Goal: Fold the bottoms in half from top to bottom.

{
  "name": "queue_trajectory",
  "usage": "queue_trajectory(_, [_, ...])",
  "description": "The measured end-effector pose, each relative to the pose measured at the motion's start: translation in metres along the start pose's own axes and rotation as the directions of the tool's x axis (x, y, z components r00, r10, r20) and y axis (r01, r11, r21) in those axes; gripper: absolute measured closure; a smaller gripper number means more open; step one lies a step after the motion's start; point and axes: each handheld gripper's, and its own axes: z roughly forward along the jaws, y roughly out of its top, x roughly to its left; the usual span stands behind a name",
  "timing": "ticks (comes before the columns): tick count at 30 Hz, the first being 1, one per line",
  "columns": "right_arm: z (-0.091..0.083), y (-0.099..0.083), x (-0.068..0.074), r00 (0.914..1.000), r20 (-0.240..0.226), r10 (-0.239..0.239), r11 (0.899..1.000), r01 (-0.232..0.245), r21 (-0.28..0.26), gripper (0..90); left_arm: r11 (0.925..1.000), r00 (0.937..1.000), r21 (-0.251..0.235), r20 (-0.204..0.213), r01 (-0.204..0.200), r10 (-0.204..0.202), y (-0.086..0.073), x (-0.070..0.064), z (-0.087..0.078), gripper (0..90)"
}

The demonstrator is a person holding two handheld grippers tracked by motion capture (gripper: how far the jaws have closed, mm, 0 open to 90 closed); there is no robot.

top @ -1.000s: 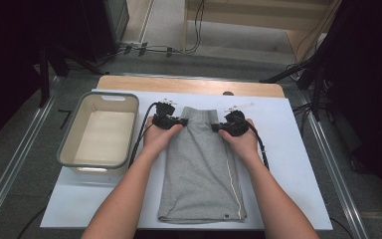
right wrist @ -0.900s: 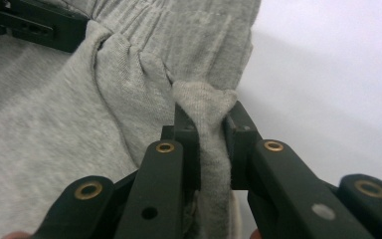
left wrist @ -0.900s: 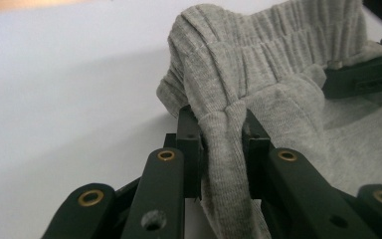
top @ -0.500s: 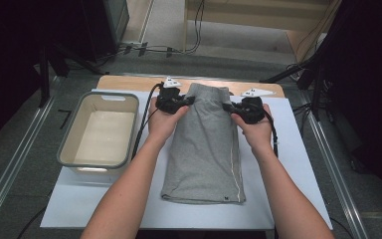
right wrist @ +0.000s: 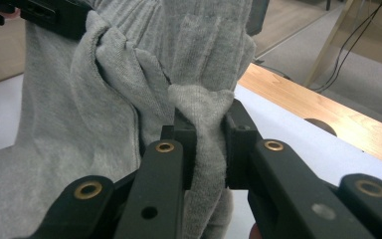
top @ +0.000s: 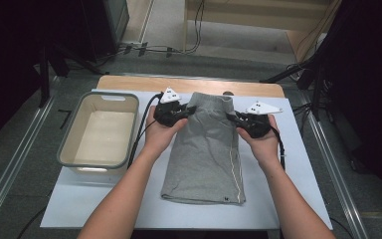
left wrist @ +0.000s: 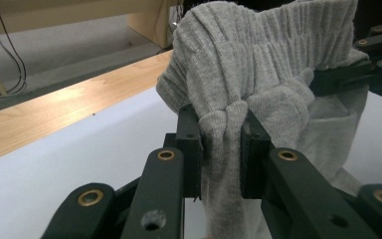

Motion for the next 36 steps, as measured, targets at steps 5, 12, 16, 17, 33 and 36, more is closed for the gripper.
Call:
queue_trajectory(5, [-0.008, -0.005, 0.009, 1.0, -0.005, -0.005, 1.0, 0.005, -0.02, 77.8, 1.0, 1.0, -0.006, 0.002, -0.007, 0.007, -0.006, -0.008, -0.01, 76.5])
queue_trajectory(12, [-0.021, -0.013, 0.022, 0.9995, -0.031, -0.006, 0.999, 0.004, -0.034, 77.8, 0.9998, 0.9997, -0.013, 0.019, -0.012, 0.012, -0.014, -0.016, -0.023, 76.6])
queue_trajectory(16, [-0.026, -0.017, 0.029, 0.9993, -0.035, -0.012, 0.999, 0.01, -0.04, 77.8, 0.9997, 0.9996, -0.01, 0.018, -0.022, 0.022, -0.02, -0.021, -0.028, 76.6])
queue_trajectory(17, [-0.027, -0.017, 0.031, 0.9992, -0.035, -0.02, 0.999, 0.019, -0.042, 77.8, 0.9997, 0.9996, -0.009, 0.018, -0.021, 0.021, -0.022, -0.022, -0.029, 76.7])
queue_trajectory(33, [-0.045, -0.034, 0.052, 0.9972, -0.069, -0.028, 0.998, 0.024, -0.061, 77.5, 0.9999, 0.9977, -0.012, 0.067, -0.006, 0.007, -0.045, -0.037, -0.05, 76.7])
queue_trajectory(36, [-0.048, -0.038, 0.056, 0.9966, -0.075, -0.034, 0.998, 0.029, -0.063, 77.4, 0.9997, 0.9976, -0.011, 0.065, -0.02, 0.02, -0.051, -0.04, -0.053, 76.7])
